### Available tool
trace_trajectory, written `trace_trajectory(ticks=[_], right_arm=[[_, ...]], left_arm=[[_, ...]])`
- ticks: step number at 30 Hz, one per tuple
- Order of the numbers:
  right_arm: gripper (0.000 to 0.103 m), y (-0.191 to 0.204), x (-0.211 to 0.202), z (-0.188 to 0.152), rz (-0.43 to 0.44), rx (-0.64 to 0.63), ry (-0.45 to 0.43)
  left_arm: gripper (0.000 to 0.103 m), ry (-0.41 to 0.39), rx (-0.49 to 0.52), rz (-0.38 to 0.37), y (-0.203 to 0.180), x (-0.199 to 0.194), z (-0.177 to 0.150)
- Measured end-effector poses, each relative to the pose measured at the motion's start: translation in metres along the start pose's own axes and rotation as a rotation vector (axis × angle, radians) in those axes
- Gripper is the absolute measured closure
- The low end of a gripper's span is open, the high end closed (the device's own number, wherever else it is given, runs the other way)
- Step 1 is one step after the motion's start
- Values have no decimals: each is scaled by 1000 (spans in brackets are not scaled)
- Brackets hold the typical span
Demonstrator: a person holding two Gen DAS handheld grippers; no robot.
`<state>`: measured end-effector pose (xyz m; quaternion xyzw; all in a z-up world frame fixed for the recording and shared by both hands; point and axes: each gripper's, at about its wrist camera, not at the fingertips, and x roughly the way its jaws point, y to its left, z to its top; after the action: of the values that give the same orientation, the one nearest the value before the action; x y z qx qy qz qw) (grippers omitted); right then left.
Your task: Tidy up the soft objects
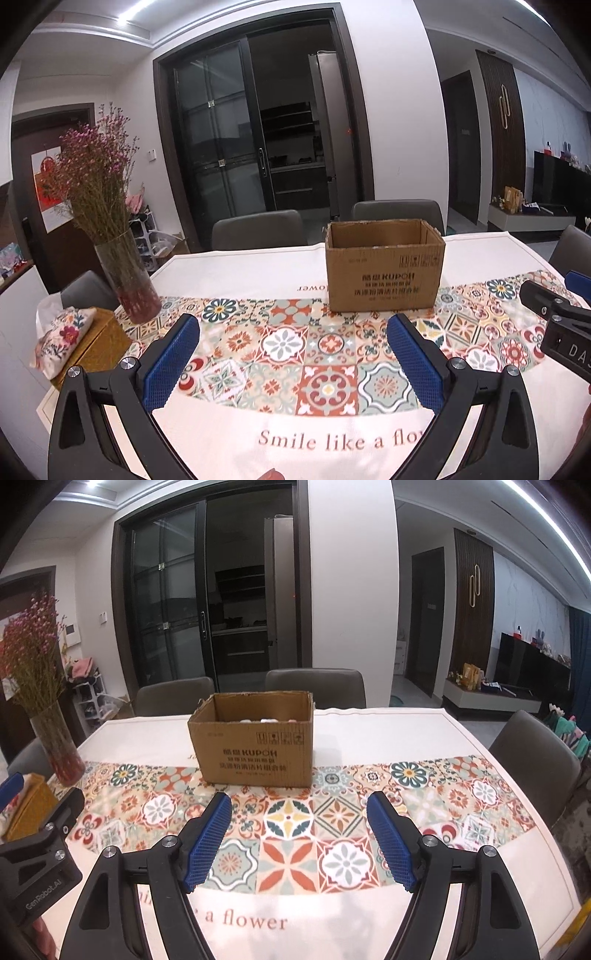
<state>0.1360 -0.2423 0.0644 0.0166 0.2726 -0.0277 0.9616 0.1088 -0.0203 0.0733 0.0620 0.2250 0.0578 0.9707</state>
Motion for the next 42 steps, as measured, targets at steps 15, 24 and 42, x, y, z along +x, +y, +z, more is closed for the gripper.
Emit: trace_trajectory(ticks=[15, 24, 42], right_arm=[[27, -9, -36, -45, 7, 29, 4], [27, -14, -51, -51, -10, 37, -9], [27, -15, -63, -51, -10, 33, -24]], left_arm=[[0, 1, -4, -40, 0, -40, -41], [0, -9, 2, -77, -2, -51, -47], [0, -39, -3, -76, -1, -65, -50]])
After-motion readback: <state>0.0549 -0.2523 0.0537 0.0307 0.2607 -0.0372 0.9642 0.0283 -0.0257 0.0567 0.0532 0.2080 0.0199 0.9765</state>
